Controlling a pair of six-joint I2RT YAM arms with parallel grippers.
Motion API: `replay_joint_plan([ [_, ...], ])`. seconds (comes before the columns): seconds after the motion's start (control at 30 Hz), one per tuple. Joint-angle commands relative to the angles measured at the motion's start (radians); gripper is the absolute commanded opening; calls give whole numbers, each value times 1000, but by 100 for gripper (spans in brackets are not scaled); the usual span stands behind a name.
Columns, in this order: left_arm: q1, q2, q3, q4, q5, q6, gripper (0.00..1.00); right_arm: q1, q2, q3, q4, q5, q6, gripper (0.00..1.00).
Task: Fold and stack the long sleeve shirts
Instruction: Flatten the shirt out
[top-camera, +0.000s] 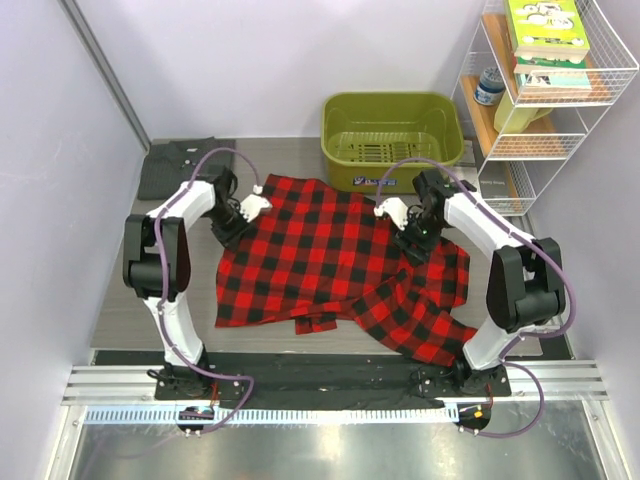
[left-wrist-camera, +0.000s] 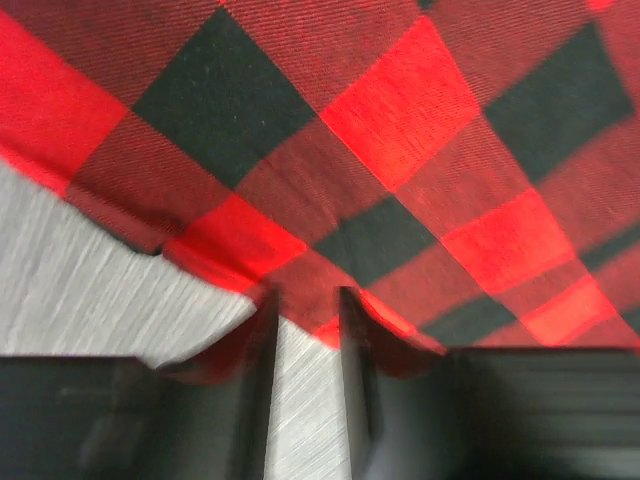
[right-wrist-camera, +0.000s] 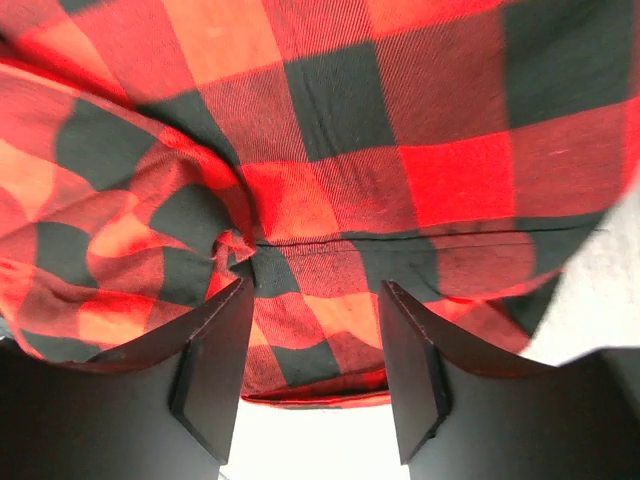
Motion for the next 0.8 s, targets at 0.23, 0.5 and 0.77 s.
replay_joint_plan([
  [0.23,30,-218,-427,-60,-212,206,0,66,50,-81,-51,40,-149,56],
  [0.5,98,-201,-94,-366,66,288,15,85,-39,8,-191,-134,-152,42],
  [0.77,70,330,833,-150,185,-240,39,-178,192,358,109,-142,130,53],
])
